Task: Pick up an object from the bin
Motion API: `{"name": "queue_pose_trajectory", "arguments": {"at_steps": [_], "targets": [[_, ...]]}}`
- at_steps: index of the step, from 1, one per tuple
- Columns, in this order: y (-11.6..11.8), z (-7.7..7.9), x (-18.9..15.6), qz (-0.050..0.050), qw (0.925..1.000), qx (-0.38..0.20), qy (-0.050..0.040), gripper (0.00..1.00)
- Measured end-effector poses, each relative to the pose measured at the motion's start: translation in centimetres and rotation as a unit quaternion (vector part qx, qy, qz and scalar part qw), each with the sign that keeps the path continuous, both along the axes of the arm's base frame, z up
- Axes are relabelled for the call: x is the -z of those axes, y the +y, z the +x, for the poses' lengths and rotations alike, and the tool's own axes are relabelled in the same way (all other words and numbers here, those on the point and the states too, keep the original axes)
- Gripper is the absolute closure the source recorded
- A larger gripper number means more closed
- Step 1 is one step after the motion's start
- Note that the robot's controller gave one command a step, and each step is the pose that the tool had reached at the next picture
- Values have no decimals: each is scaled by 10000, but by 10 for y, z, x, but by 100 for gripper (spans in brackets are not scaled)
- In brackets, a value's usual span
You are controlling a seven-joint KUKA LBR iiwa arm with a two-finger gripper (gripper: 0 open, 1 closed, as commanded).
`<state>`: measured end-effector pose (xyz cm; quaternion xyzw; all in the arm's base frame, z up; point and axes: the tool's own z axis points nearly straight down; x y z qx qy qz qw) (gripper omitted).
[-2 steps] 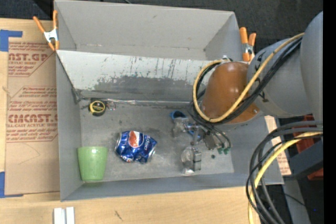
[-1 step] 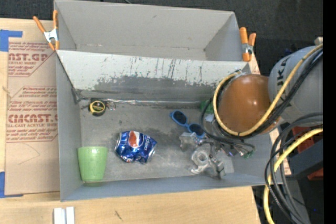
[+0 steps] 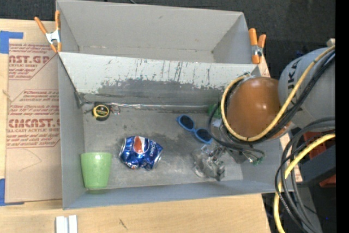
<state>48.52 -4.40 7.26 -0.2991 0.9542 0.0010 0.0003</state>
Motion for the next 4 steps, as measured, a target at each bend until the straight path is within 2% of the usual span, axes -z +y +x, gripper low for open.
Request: {"name": "queue_pose_trajectory", "arguments": {"at_steps": [1, 2, 3, 4], "targets": [[0, 1, 1, 1, 10000, -2, -35, 0], [0, -1, 1, 1, 10000, 0, 4, 100], [56, 16, -81, 9, 9999, 97, -40, 100], [41, 21, -327, -7, 9992, 403, -66, 100]]}}
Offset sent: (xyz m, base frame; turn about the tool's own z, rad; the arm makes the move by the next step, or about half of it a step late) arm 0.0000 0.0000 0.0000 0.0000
